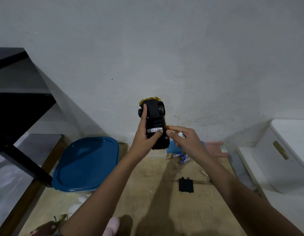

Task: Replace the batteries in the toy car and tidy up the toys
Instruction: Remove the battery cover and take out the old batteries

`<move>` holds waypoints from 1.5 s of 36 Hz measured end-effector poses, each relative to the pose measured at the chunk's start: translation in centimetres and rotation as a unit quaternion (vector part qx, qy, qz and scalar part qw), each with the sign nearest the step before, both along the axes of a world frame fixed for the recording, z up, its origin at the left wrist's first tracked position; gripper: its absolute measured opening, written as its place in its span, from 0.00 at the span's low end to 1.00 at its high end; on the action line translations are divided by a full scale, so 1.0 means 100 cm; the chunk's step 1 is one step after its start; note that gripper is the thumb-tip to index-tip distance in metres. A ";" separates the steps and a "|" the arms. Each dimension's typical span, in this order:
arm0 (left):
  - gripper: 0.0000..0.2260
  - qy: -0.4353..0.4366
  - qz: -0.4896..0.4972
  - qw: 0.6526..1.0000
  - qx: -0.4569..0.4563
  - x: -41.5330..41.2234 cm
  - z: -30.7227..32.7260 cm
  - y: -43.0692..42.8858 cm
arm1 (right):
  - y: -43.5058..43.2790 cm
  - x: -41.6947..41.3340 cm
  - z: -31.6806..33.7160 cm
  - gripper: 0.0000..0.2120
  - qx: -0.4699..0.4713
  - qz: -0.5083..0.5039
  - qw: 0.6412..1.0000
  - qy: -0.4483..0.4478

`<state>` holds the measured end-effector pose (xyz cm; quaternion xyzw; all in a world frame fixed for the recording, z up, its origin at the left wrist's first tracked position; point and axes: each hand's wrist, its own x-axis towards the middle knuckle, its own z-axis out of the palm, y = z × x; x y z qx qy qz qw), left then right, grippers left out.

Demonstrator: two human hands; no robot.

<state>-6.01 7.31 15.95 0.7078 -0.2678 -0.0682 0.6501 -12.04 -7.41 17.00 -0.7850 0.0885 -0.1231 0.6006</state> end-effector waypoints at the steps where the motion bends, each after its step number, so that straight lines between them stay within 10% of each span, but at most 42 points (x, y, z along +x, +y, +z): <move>1: 0.38 -0.005 -0.001 1.000 0.002 0.000 0.000 0.000 | -0.001 0.000 -0.001 0.14 -0.001 -0.002 1.000 -0.003; 54: 0.52 -0.052 0.077 0.992 0.086 -0.007 0.005 0.001 | 0.004 -0.007 -0.016 0.17 0.015 0.010 1.000 -0.012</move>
